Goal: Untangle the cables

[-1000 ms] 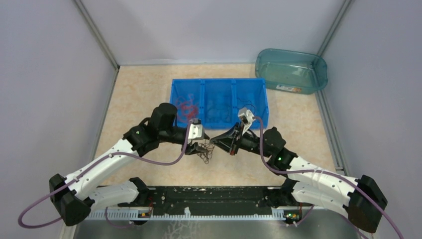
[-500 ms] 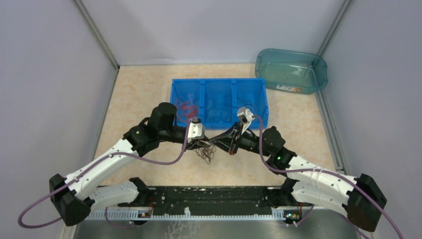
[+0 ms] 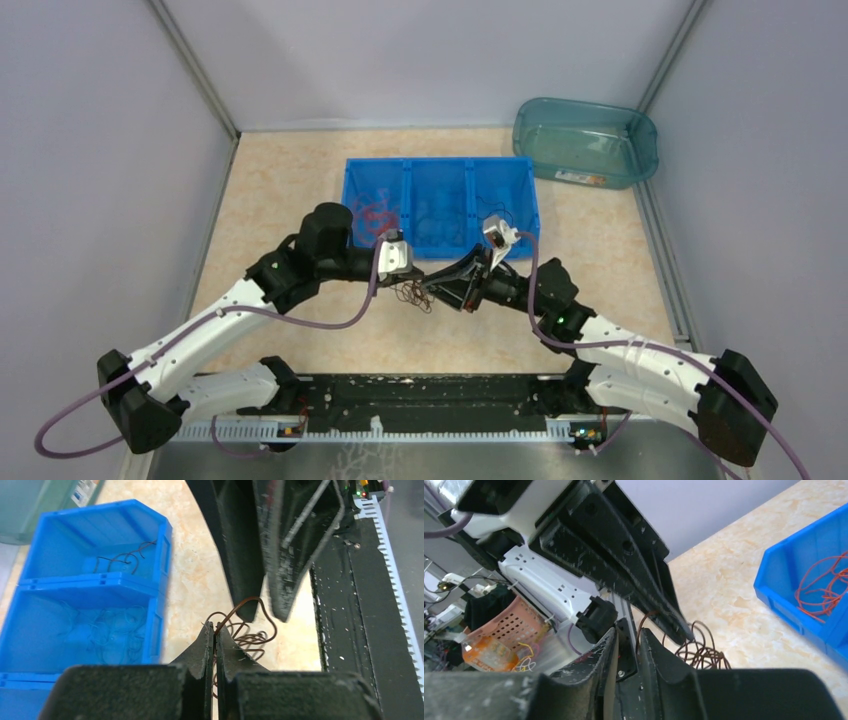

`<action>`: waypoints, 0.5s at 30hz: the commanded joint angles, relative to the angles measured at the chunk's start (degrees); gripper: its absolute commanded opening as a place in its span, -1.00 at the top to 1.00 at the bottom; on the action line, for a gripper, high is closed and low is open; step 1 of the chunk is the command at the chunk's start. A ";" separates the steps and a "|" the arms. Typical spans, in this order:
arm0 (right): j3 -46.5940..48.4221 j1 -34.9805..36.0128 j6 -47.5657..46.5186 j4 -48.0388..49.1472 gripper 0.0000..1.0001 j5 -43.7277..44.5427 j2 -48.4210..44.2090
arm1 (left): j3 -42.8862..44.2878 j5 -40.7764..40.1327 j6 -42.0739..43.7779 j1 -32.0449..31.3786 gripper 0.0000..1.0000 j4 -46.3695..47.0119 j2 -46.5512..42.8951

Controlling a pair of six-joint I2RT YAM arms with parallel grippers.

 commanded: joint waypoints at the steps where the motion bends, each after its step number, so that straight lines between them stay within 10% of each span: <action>1: -0.55 0.55 3.65 9.74 0.47 -3.61 -0.58 | 4.04 -0.91 -0.65 -0.01 0.99 3.49 -0.41; 15: -0.49 0.56 9.35 24.31 0.26 -5.34 4.18 | 7.35 4.40 -8.24 -0.01 0.99 7.24 0.09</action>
